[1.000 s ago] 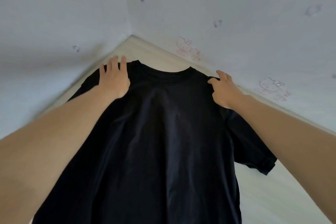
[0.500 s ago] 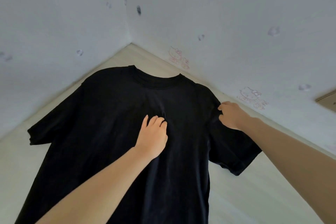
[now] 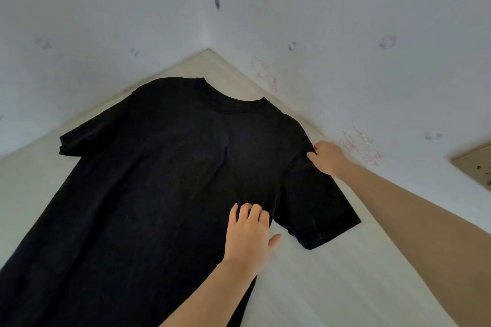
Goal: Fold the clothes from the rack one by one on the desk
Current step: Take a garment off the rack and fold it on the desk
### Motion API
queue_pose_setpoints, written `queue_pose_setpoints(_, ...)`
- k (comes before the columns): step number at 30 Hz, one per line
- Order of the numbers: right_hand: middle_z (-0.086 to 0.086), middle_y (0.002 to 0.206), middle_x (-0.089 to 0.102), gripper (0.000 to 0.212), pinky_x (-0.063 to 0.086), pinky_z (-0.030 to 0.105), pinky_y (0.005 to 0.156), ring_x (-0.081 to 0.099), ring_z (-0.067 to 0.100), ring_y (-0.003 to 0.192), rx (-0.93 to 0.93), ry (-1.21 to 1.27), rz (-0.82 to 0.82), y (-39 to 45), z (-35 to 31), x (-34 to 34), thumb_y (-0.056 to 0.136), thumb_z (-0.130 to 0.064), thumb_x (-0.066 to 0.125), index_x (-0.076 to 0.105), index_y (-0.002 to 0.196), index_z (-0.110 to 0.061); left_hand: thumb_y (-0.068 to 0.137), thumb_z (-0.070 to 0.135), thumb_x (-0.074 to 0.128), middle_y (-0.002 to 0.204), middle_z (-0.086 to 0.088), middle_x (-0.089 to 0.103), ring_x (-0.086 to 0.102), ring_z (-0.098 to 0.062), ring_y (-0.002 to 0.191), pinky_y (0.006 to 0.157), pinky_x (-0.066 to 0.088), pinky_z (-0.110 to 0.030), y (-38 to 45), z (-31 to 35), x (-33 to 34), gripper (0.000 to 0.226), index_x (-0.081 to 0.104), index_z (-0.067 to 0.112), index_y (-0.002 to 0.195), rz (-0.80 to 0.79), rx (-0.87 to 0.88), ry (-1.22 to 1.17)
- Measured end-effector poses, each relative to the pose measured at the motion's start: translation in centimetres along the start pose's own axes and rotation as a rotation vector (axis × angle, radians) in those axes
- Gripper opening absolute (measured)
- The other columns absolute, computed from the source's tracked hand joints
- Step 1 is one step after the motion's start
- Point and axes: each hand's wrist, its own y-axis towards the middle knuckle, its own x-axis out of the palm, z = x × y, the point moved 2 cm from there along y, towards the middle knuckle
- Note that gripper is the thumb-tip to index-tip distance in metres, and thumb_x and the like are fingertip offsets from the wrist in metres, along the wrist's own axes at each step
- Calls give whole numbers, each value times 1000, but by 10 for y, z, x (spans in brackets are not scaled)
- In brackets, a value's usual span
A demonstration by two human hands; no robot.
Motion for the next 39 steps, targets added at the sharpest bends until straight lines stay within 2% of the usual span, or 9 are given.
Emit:
queue_pose_setpoints(3, 10, 91, 62, 27, 45, 34, 80, 60, 31, 90, -12, 79, 6, 3, 1, 1, 98, -29, 47, 58, 97, -5, 59, 53, 84, 91, 0, 67, 67, -22, 93, 90, 54, -46, -3, 5, 2, 49, 72, 17, 89, 16, -47, 0)
queue_pose_setpoints(5, 5, 71, 50, 29, 39, 30, 73, 54, 29, 79, -5, 123, 19, 4, 1, -1, 98, -23, 46, 48, 74, -8, 54, 48, 88, 89, 2, 67, 67, -18, 91, 88, 56, -43, -3, 7, 1, 46, 72, 17, 86, 53, -65, -36)
queue_pose_setpoints(13, 2, 68, 36, 32, 28, 29, 56, 38, 18, 66, 53, 355, 90, 9, 4, -14, 97, -11, 39, 33, 66, -12, 62, 9, 83, 75, 3, 60, 60, -11, 68, 81, 57, -30, -4, 6, -2, 17, 69, 12, 72, 67, -156, -166)
queue_pose_setpoints(15, 2, 67, 34, 31, 26, 27, 53, 36, 18, 65, 68, 428, 87, 9, 4, -16, 95, -10, 40, 32, 65, -13, 81, 9, 66, 88, 0, 58, 52, -12, 76, 77, 47, -22, -1, 5, -8, 3, 66, 9, 84, 25, -171, -221)
queue_pose_setpoints(17, 1, 65, 31, 34, 24, 28, 53, 32, 17, 60, 65, 480, 105, 8, 1, -18, 94, -9, 42, 28, 64, -16, 93, 15, 50, 99, 0, 53, 47, -12, 87, 78, 41, -21, -1, 3, -12, 12, 61, 10, 96, 20, -208, -263)
queue_pose_setpoints(24, 4, 67, 34, 19, 26, 31, 60, 33, 16, 63, -9, 640, 254, -3, -26, -39, 89, -8, 45, 39, 72, -16, 86, 9, 47, 69, 2, 46, 38, -14, 55, 48, 32, -27, -8, -23, -31, 9, 42, 16, 88, -11, -378, -481)
queue_pose_setpoints(29, 8, 74, 42, 10, 30, 32, 59, 37, 18, 68, -161, 615, 331, -6, -81, -57, 89, -8, 42, 48, 81, -12, 87, 16, 56, 72, -1, 64, 63, -22, 63, 59, 54, -35, -16, -65, -52, 12, 54, 22, 98, 11, -451, -629)
queue_pose_setpoints(34, -1, 72, 47, 13, 32, 25, 54, 42, 13, 66, -243, 488, 340, 10, -134, -52, 94, -15, 40, 50, 87, -9, 89, 17, 59, 73, -8, 69, 63, -18, 63, 63, 55, -27, -19, -116, -66, 10, 65, 17, 98, 16, -537, -708)
queue_pose_setpoints(39, 4, 89, 54, 20, 35, 27, 71, 48, 18, 81, -241, 401, 290, 38, -179, -25, 100, -19, 40, 55, 106, -7, 89, 15, 60, 81, -6, 71, 68, -22, 78, 65, 55, -24, -25, -159, -56, 14, 66, 19, 101, -16, -645, -798)
